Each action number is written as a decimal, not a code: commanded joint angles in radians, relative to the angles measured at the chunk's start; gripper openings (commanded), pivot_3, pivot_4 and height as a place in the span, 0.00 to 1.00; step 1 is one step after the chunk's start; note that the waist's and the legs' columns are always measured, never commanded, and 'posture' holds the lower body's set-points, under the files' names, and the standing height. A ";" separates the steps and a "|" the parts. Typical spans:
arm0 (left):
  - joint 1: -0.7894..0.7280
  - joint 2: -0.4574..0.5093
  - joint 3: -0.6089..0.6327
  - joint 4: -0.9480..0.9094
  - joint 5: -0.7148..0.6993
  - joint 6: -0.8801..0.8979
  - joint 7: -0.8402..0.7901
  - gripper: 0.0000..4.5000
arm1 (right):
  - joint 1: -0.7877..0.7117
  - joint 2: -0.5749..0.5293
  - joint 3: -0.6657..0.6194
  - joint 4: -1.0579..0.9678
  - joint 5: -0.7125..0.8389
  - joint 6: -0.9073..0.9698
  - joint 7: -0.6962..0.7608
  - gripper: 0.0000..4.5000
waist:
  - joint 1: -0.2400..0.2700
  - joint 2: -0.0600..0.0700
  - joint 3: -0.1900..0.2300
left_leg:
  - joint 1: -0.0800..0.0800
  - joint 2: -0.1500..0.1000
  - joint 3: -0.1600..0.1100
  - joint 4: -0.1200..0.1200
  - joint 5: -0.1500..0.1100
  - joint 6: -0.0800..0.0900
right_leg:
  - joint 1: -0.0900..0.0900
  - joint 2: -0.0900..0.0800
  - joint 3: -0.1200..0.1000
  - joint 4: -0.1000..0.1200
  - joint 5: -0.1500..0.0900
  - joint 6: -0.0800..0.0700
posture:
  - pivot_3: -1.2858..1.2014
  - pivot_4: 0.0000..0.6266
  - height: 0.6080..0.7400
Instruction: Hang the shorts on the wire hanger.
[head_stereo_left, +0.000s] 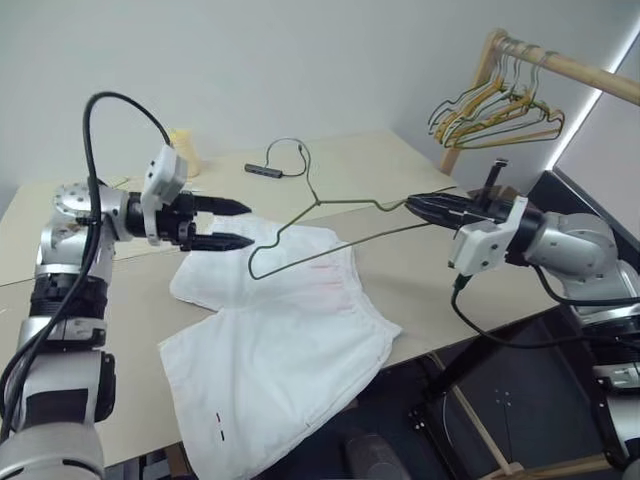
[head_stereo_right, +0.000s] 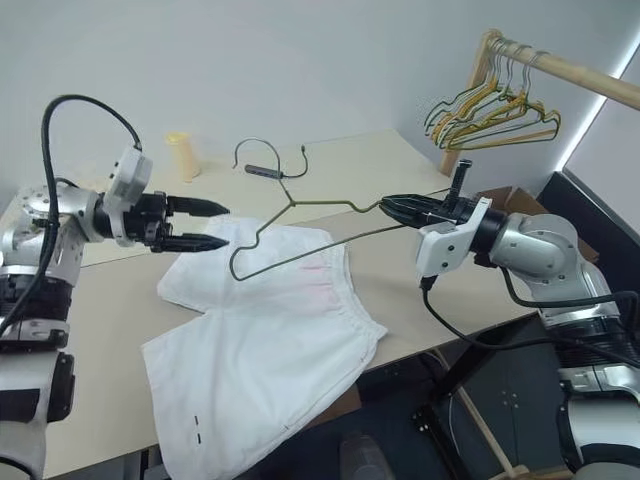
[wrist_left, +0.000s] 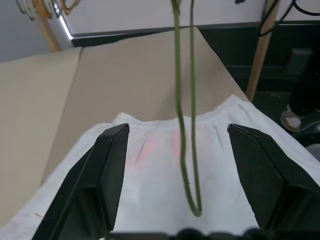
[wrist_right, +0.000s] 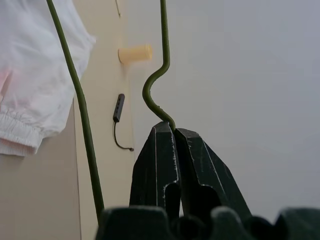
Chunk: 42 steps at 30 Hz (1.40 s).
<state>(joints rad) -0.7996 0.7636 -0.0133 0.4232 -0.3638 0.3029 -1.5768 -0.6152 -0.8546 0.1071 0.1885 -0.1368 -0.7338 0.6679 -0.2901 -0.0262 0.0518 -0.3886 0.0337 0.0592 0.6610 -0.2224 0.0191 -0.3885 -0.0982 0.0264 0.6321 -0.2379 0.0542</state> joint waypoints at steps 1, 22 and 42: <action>0.018 -0.007 -0.028 -0.077 0.011 0.001 0.009 0.75 | -0.035 0.005 -0.039 -0.021 0.018 0.008 -0.016 0.01 | 0.002 0.000 0.000 | 0.000 0.000 0.000 0.000 0.000 0.000 | 0.000 0.000 0.000 0.000 0.000 0.000 | 0.41 0.00 1.00; 0.040 -0.046 -0.076 -0.048 0.081 -0.043 0.091 0.17 | -0.047 0.042 -0.072 -0.086 0.034 0.072 -0.022 0.00 | -0.003 0.000 0.000 | 0.000 0.000 0.001 0.000 0.000 0.000 | 0.000 0.000 0.002 0.000 0.001 0.001 | 0.40 0.00 1.00; 0.122 0.039 -0.119 -0.116 0.265 -0.201 0.248 0.00 | 0.084 -0.054 -0.057 -0.232 0.451 0.469 0.336 0.78 | 0.005 0.000 0.000 | 0.001 0.000 0.001 0.000 0.000 0.000 | 0.000 -0.001 0.003 0.000 0.001 0.002 | 0.43 0.00 1.00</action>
<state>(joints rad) -0.6735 0.7876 -0.1178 0.3468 -0.1495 0.1595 -1.3737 -0.5260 -0.8820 0.0900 0.0032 0.2248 -0.3864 0.9661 -0.2852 -0.0263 0.0517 -0.3877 0.0339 0.0603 0.6610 -0.2224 0.0193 -0.3881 -0.0991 0.0293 0.6318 -0.2366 0.0561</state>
